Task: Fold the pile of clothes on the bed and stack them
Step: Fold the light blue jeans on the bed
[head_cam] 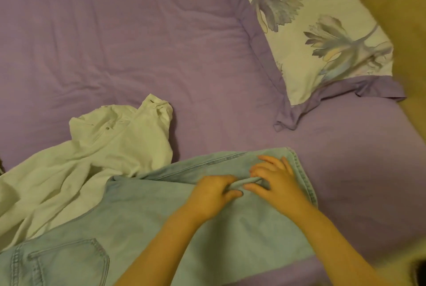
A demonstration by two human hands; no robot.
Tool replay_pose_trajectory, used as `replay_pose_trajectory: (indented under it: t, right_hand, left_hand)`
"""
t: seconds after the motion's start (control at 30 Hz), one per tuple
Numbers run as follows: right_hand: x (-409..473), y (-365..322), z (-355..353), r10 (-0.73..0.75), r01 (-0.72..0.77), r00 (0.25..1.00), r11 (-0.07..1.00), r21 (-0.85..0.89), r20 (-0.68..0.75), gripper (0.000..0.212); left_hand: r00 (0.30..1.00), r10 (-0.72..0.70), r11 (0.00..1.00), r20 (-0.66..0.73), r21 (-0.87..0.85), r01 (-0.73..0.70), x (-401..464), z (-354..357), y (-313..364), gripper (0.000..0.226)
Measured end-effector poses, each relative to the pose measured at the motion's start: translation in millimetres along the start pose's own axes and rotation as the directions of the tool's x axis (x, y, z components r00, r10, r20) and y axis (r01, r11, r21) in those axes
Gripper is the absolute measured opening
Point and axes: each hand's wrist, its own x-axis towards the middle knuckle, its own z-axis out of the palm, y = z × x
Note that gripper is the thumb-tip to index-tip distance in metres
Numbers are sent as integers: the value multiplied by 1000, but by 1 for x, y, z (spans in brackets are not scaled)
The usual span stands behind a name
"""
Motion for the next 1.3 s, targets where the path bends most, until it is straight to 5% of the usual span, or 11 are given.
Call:
replay_pose_trajectory:
  t: [0.1,0.23,0.37,0.47,0.6,0.67,0.77,0.87,0.93,1.03,1.3]
  right_hand:
    - [-31,7,0,105,-101,992,992,72,-66,52]
    - [-61,0,30,162,-194,968,967,163,189,71]
    - [-75,-19,79,98,-139,913,987,77,395,52]
    - [-74,-15,80,61,-100,963,985,140,262,36]
    - [-63,22,54,303,-267,931,945,186,-202,28]
    - [-59,47,39,478,-455,861,876,160,-173,45]
    - [-64,81,35,653,-648,757,754,104,-23,72]
    - [-75,96,36,664,-650,748,736,191,-13,45]
    - [-82,99,35,620,-575,781,761,299,-77,24]
    - [-91,97,31,590,-548,805,780,302,-65,28]
    - [-101,106,19,612,-569,787,769,292,-80,32]
  left_hand:
    - [998,-42,955,-40,-295,28,-26,-6,-7,38]
    - [966,-250,884,-61,-422,202,-51,-21,-30,53]
    - [893,-447,871,-55,204,448,-49,-19,-59,35]
    - [895,-445,732,-28,564,382,-45,-7,-66,34]
    - [968,-158,895,-193,386,223,-8,6,-45,51]
    - [960,-133,882,-248,412,229,21,11,-35,55]
    - [896,-375,742,-237,502,444,62,9,-29,61]
    - [818,-565,683,-109,494,538,88,2,-29,67]
    - [846,-531,802,46,348,485,99,-1,-24,53]
    - [897,-403,911,180,175,374,114,-1,-7,26]
    - [939,-250,949,237,-133,286,151,7,41,14]
